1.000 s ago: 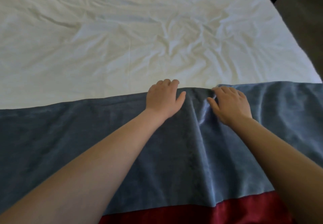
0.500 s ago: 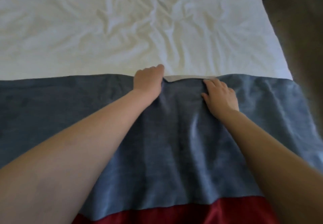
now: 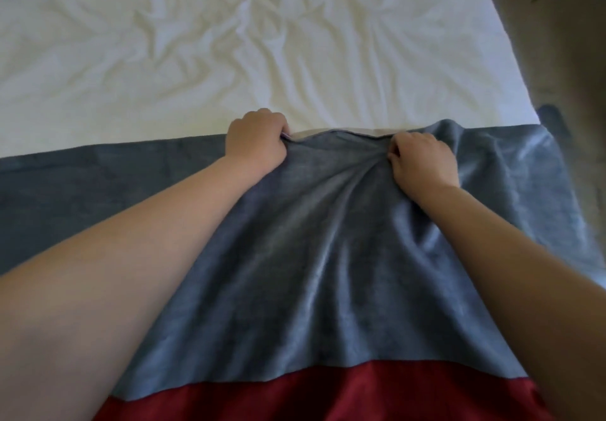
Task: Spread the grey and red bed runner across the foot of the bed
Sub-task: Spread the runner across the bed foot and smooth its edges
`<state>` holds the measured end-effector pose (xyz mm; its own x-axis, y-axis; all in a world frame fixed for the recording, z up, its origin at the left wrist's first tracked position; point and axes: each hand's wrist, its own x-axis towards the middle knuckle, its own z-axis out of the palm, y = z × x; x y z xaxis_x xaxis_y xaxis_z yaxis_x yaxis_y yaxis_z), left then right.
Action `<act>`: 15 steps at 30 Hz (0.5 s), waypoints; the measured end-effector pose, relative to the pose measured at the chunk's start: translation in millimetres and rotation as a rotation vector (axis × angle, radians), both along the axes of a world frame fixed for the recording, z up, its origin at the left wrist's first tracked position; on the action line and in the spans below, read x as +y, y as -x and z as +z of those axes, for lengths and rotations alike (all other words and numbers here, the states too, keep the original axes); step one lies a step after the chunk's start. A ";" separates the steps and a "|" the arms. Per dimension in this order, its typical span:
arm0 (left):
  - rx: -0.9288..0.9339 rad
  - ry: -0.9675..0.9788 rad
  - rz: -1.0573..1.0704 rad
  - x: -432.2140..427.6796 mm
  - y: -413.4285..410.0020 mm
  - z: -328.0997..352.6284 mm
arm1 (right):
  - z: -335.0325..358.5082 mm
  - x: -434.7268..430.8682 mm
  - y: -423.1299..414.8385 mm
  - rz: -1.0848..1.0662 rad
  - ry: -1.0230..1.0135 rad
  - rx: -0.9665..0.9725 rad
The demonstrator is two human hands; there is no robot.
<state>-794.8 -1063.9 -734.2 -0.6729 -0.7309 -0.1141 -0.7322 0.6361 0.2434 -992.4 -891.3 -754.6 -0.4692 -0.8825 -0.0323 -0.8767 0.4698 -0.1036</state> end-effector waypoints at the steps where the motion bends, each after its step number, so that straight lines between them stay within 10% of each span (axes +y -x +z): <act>1: 0.005 0.005 -0.029 4.4 4.9 0.8 | 2.2 0.0 -0.5 -0.005 0.037 -0.043; 15: 0.036 -0.034 -0.233 20.8 69.1 -13.0 | 10.2 -3.7 31.6 -0.250 -0.108 0.010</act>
